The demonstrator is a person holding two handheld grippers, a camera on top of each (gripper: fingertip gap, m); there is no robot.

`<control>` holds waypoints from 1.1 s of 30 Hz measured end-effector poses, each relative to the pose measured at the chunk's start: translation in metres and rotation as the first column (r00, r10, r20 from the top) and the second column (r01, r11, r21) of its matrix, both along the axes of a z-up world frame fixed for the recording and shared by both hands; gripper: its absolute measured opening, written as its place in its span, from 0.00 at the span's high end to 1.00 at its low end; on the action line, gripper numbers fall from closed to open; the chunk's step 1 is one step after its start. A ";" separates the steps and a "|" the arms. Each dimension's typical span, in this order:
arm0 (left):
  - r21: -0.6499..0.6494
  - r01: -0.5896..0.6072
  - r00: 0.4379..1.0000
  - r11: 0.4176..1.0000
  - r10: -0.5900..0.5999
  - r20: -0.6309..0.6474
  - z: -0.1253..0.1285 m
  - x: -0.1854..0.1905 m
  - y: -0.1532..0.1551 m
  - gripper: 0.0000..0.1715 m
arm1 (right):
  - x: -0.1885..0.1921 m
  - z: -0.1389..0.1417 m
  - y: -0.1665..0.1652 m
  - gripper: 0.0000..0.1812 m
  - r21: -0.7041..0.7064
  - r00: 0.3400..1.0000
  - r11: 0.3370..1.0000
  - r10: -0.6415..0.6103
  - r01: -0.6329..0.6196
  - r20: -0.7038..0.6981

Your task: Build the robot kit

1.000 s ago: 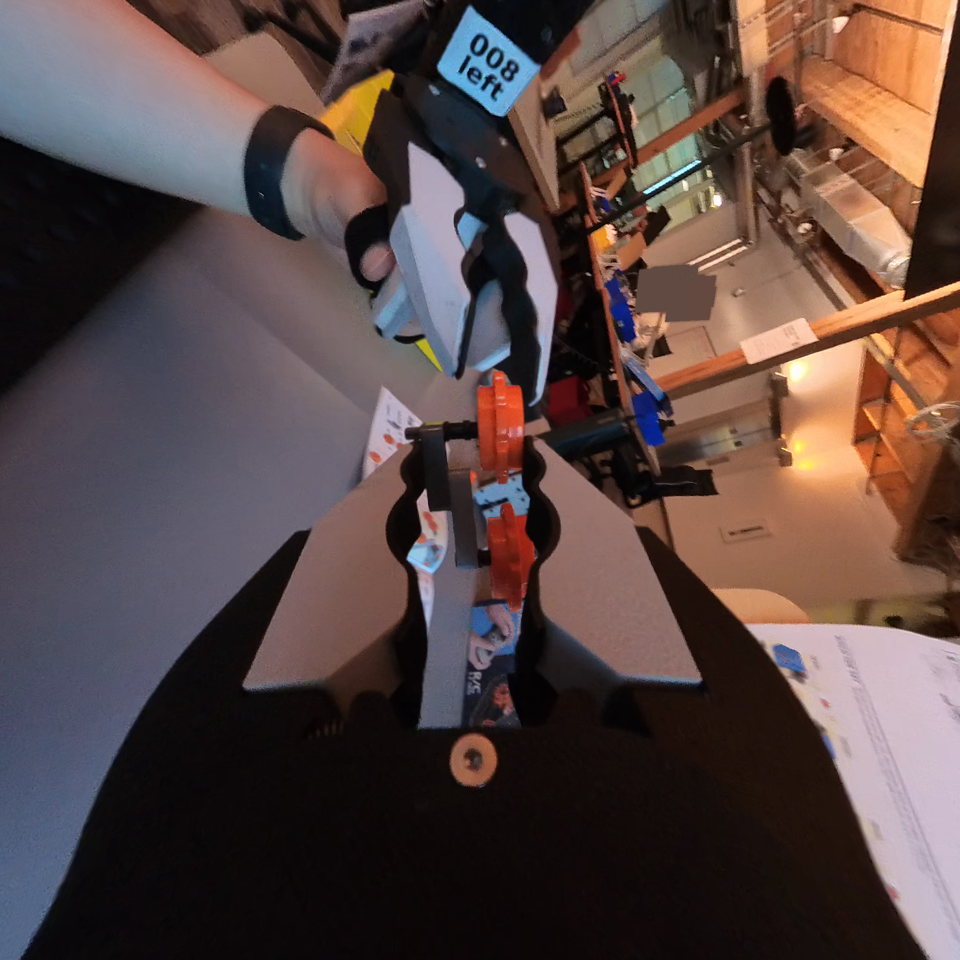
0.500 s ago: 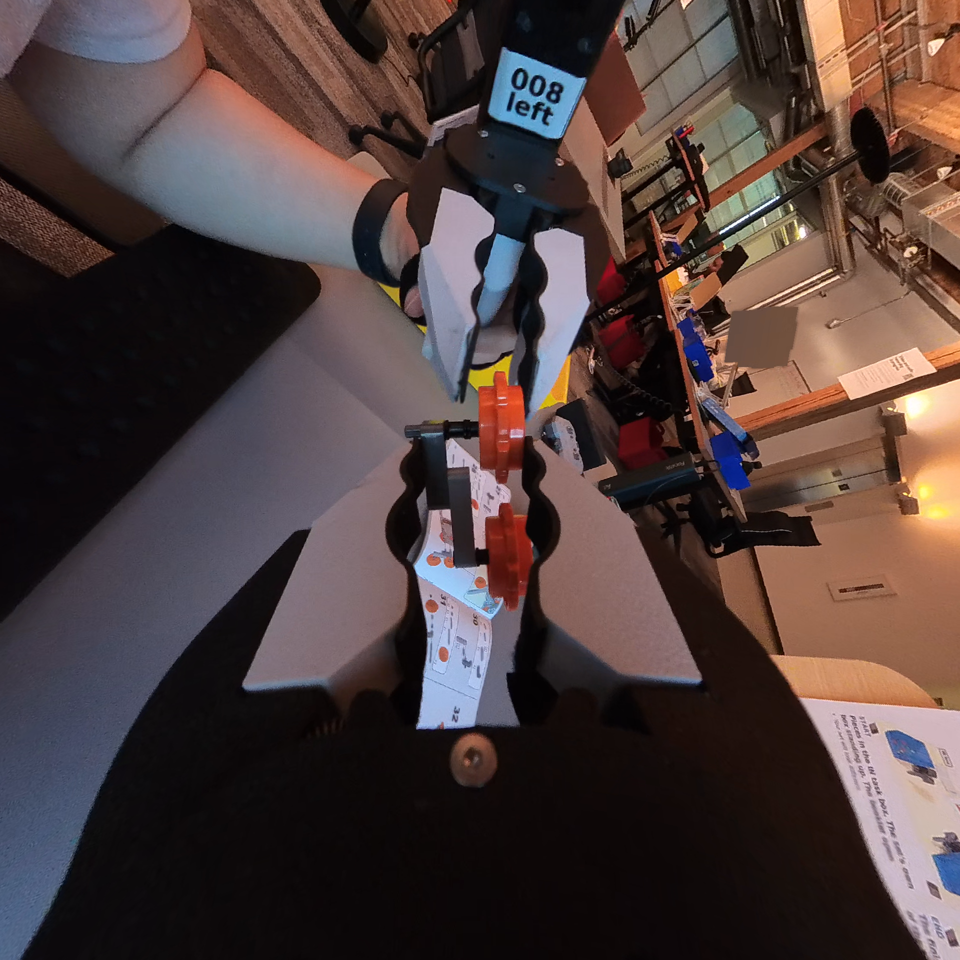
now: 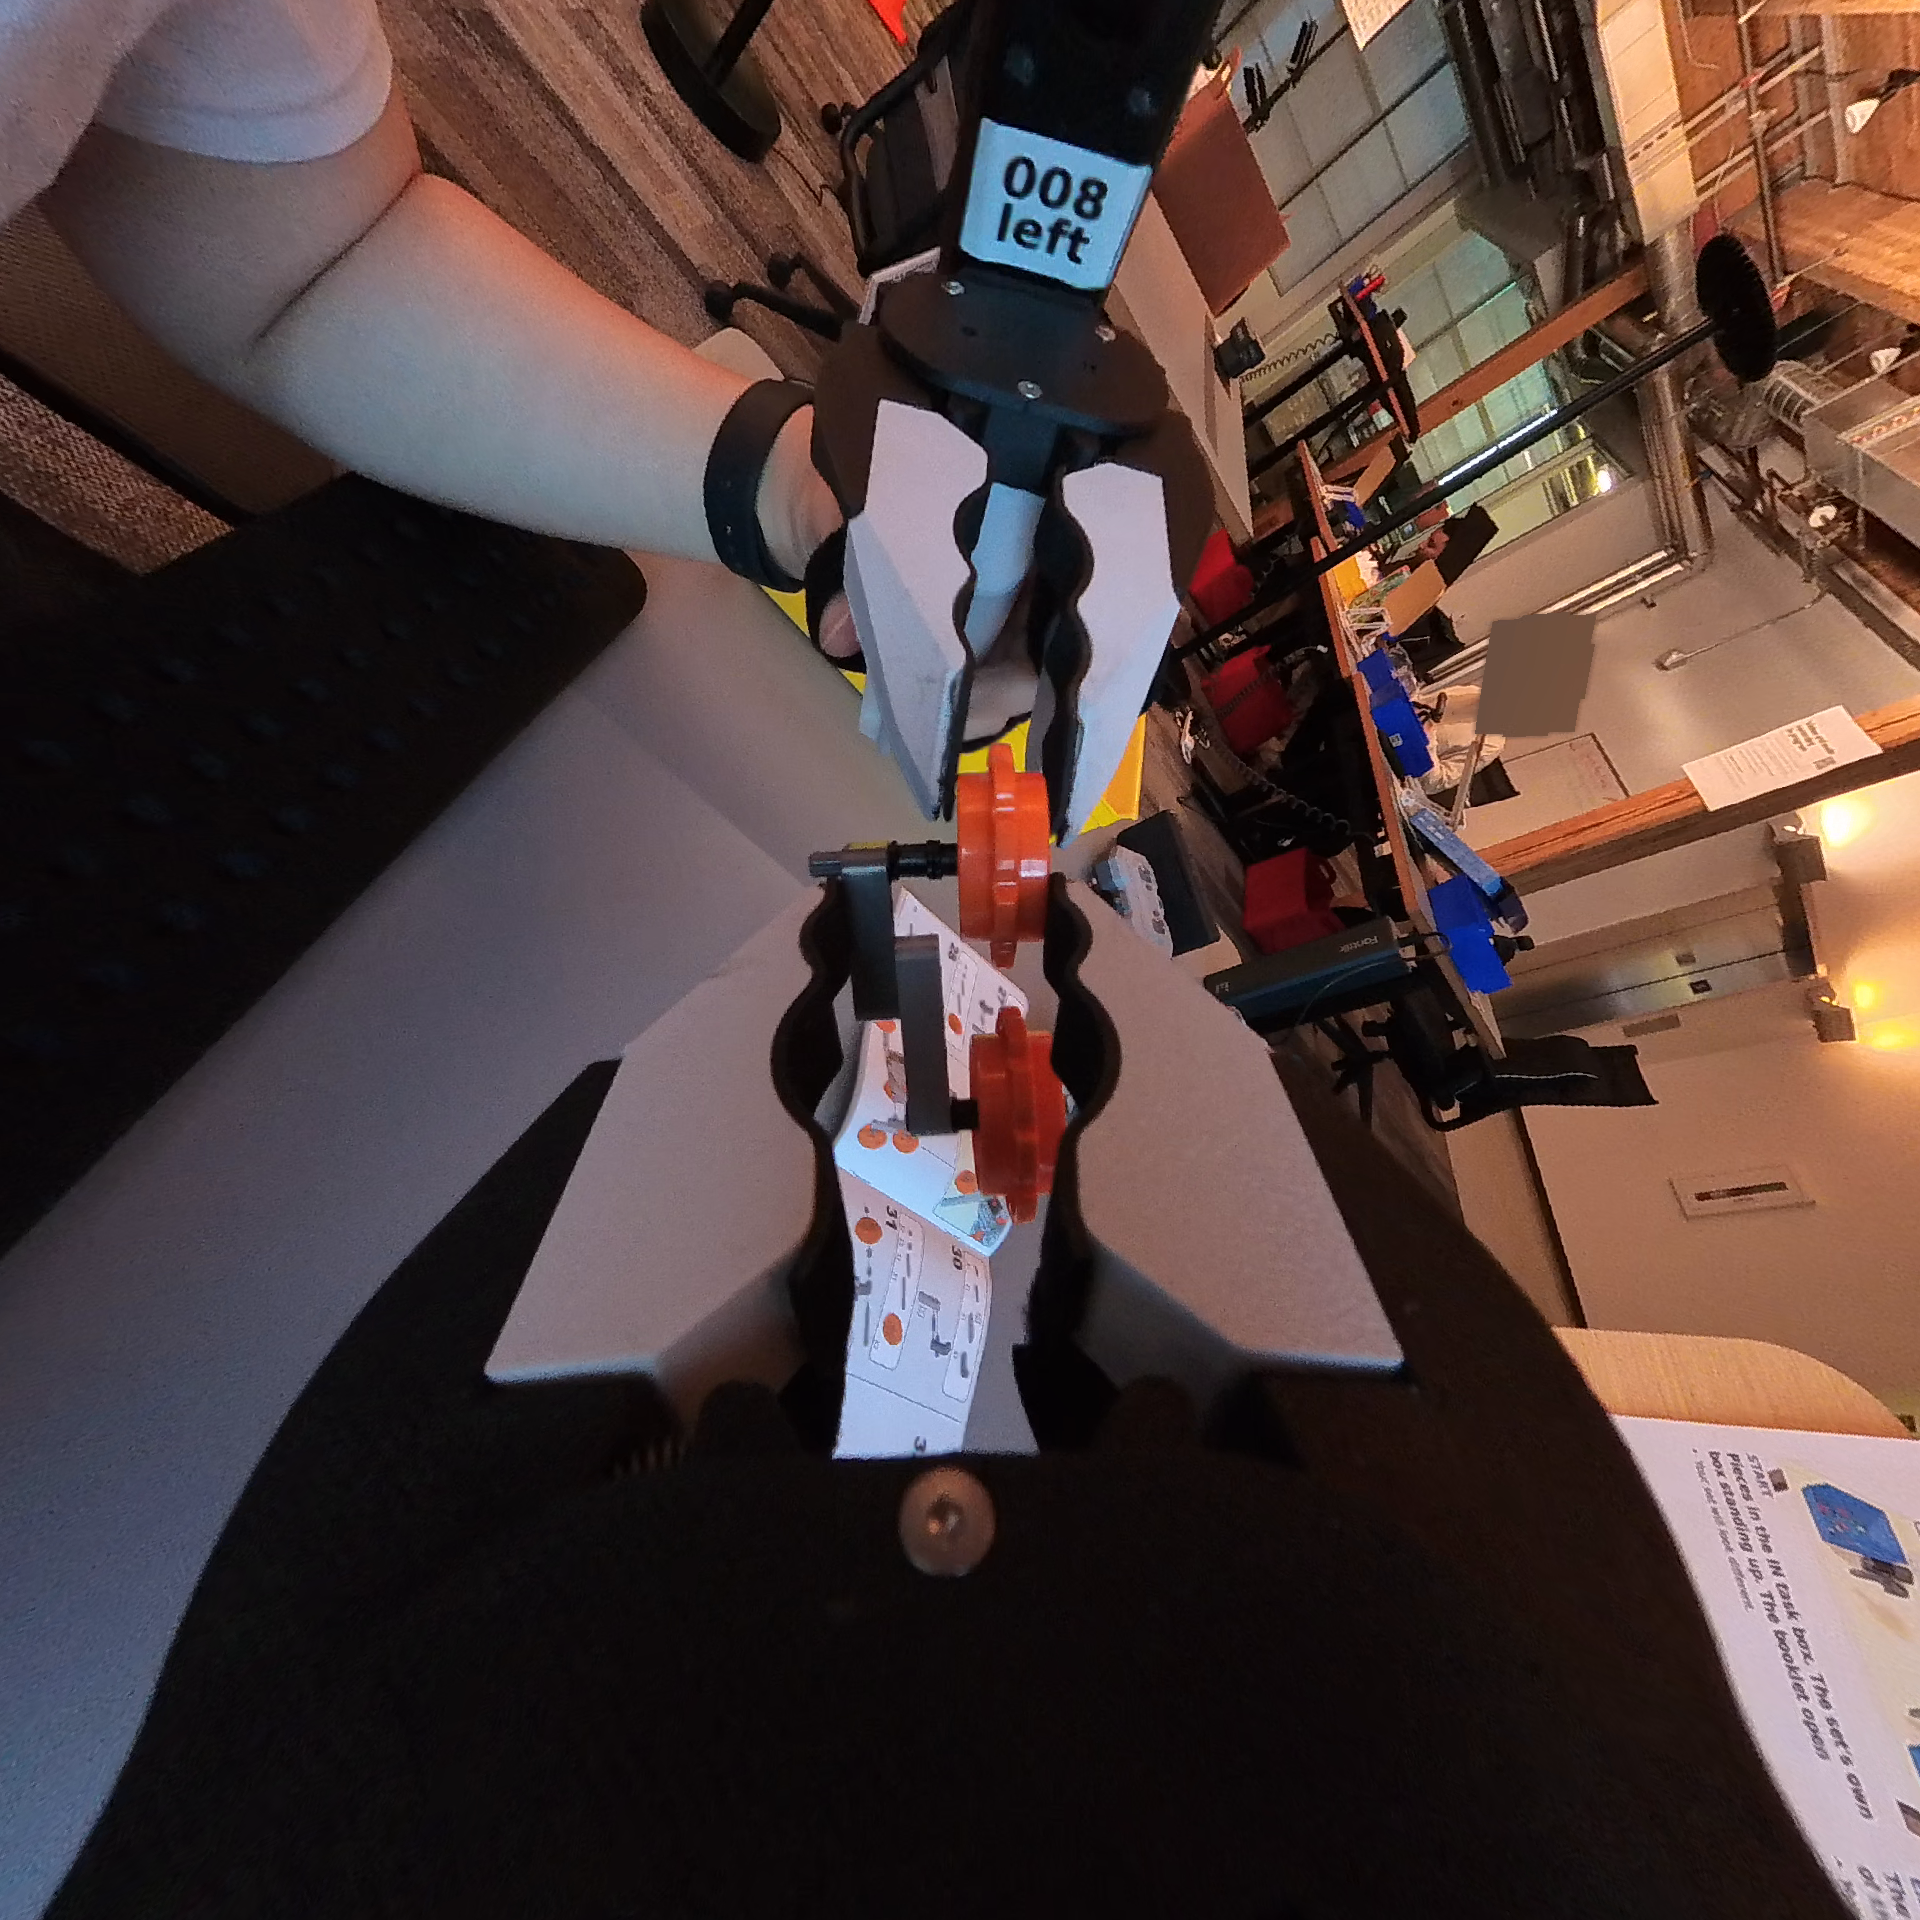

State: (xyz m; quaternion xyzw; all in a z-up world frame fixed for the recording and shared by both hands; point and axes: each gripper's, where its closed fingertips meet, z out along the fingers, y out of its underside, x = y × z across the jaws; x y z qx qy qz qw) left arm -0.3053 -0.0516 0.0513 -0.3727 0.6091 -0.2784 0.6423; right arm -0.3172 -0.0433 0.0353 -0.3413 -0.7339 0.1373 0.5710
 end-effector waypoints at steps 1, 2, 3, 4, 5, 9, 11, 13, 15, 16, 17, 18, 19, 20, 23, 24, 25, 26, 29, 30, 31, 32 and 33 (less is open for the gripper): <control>-0.006 0.007 1.000 1.000 -0.007 0.001 0.000 0.000 -0.001 0.90 | 0.000 0.000 0.000 0.79 -0.002 1.000 1.000 0.003 -0.003 0.000; -0.013 0.015 1.000 1.000 -0.015 0.000 -0.001 0.000 -0.001 0.90 | 0.000 0.000 0.000 0.79 -0.004 1.000 1.000 0.003 -0.003 0.000; -0.016 0.020 1.000 1.000 -0.020 0.000 -0.001 0.000 -0.002 0.91 | 0.000 0.000 -0.001 0.79 -0.008 1.000 1.000 0.004 -0.004 0.000; -0.014 0.021 1.000 1.000 -0.021 0.000 -0.001 -0.001 -0.002 0.91 | 0.000 0.000 -0.001 0.79 -0.013 1.000 1.000 0.007 -0.007 0.000; -0.012 0.023 1.000 1.000 -0.023 0.001 -0.001 -0.001 -0.002 0.90 | 0.000 -0.001 -0.001 0.79 -0.015 1.000 1.000 0.008 -0.008 -0.001; -0.024 0.021 1.000 0.999 -0.021 -0.006 -0.004 0.000 -0.001 0.86 | -0.002 -0.001 -0.004 0.79 -0.026 1.000 0.999 0.025 -0.025 -0.003; 0.006 0.013 1.000 1.000 -0.013 0.010 -0.002 -0.001 -0.001 0.90 | -0.002 -0.001 -0.002 0.79 -0.020 1.000 1.000 0.017 -0.017 -0.006; 0.007 0.009 1.000 1.000 -0.010 0.020 -0.001 -0.001 -0.001 0.90 | -0.002 0.000 -0.002 0.79 -0.031 1.000 0.999 0.021 -0.021 -0.012; -0.009 0.015 1.000 1.000 -0.015 0.027 -0.001 0.000 0.000 0.90 | -0.001 -0.001 -0.001 0.79 -0.036 1.000 0.999 0.018 -0.018 -0.013; -0.012 0.012 1.000 1.000 -0.012 0.025 -0.002 0.000 0.002 0.90 | -0.001 -0.002 0.000 0.79 -0.041 1.000 0.999 0.016 -0.017 -0.012; -0.014 0.008 1.000 1.000 -0.008 0.021 -0.004 -0.001 0.003 0.90 | -0.001 -0.004 0.002 0.79 -0.046 1.000 0.999 0.014 -0.014 -0.008; -0.016 0.001 1.000 1.000 -0.001 0.017 -0.005 -0.001 0.005 0.90 | -0.002 -0.005 0.004 0.79 -0.049 1.000 0.999 0.009 -0.009 -0.010; -0.017 -0.004 1.000 1.000 0.004 0.015 -0.005 -0.001 0.006 0.90 | -0.002 -0.005 0.005 0.79 -0.055 1.000 0.998 0.010 -0.011 -0.014; -0.019 -0.007 1.000 1.000 0.008 0.016 -0.005 -0.001 0.007 0.90 | -0.003 -0.005 0.005 0.79 -0.064 1.000 0.998 0.012 -0.013 -0.020; -0.024 -0.025 0.999 0.999 0.025 0.022 -0.006 -0.002 0.011 0.90 | -0.003 -0.006 0.009 0.79 -0.079 0.999 0.997 0.004 -0.006 -0.032; -0.026 -0.030 0.999 0.999 0.031 0.020 -0.007 -0.003 0.013 0.90 | -0.004 -0.007 0.010 0.79 -0.078 1.000 0.997 -0.002 -0.001 -0.031; -0.030 -0.034 0.999 0.999 0.034 0.018 -0.007 -0.003 0.014 0.91 | -0.004 -0.008 0.011 0.79 -0.078 1.000 0.997 -0.006 0.004 -0.030; -0.034 -0.036 0.999 0.999 0.037 0.020 -0.007 -0.003 0.015 0.91 | -0.004 -0.008 0.012 0.79 -0.080 0.999 0.997 -0.010 0.008 -0.032; -0.042 -0.044 0.999 0.998 0.045 0.022 -0.008 -0.004 0.017 0.91 | -0.005 -0.009 0.014 0.79 -0.088 0.999 0.996 -0.020 0.018 -0.032; -0.043 -0.049 0.998 0.998 0.050 0.024 -0.008 -0.004 0.018 0.91 | -0.005 -0.008 0.016 0.79 -0.085 0.999 0.996 -0.027 0.024 -0.034; -0.045 -0.053 0.998 0.998 0.055 0.024 -0.008 -0.004 0.019 0.91 | -0.005 -0.008 0.017 0.79 -0.080 0.999 0.996 -0.033 0.030 -0.035; -0.047 -0.054 0.998 0.997 0.055 0.021 -0.008 -0.005 0.019 0.91 | -0.006 -0.009 0.017 0.79 -0.079 0.999 0.996 -0.035 0.033 -0.033; -0.047 -0.055 0.998 0.997 0.056 0.020 -0.008 -0.005 0.020 0.91 | -0.006 -0.008 0.017 0.79 -0.073 0.999 0.997 -0.040 0.038 -0.033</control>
